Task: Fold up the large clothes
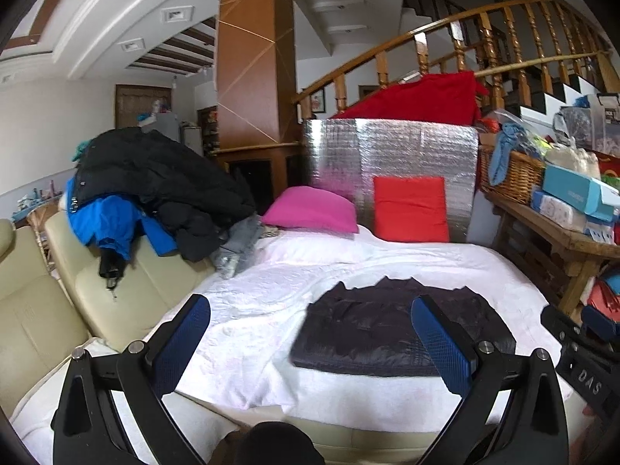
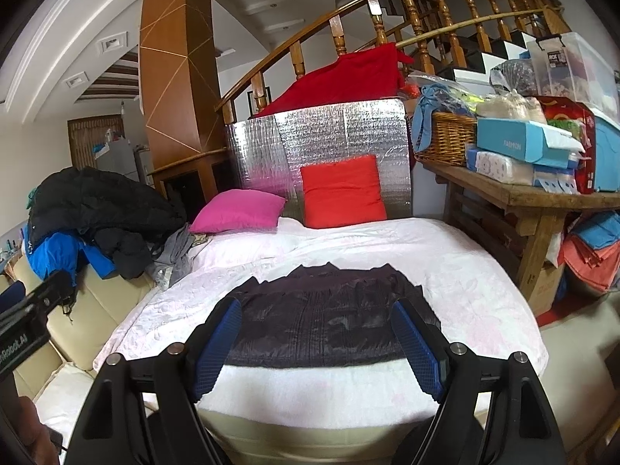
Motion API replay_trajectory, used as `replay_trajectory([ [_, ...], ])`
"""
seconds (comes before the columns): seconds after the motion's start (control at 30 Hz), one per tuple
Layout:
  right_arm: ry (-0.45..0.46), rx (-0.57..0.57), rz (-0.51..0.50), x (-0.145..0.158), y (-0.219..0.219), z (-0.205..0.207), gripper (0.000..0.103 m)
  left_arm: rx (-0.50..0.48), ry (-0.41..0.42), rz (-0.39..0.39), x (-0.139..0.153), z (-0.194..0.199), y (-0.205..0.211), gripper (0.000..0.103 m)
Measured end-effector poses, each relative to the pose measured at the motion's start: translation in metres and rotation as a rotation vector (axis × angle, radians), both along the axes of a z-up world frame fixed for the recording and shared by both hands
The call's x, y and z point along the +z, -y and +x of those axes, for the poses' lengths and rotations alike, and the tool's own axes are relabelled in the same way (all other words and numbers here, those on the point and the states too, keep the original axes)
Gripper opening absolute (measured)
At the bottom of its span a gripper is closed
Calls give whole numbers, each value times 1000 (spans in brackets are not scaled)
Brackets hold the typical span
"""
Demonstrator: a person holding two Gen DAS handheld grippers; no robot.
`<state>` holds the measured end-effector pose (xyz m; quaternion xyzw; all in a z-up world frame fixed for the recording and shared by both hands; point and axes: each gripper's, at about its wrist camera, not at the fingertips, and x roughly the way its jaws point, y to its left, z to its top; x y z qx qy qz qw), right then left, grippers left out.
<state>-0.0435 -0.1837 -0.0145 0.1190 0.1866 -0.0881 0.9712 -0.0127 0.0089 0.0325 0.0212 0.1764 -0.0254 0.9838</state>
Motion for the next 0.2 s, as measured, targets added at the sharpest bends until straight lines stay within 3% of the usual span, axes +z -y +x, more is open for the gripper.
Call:
replay_trajectory([
  [0.2,5,-71,31,7,50,33,83,-23,3,-42,7,45,-4,103],
])
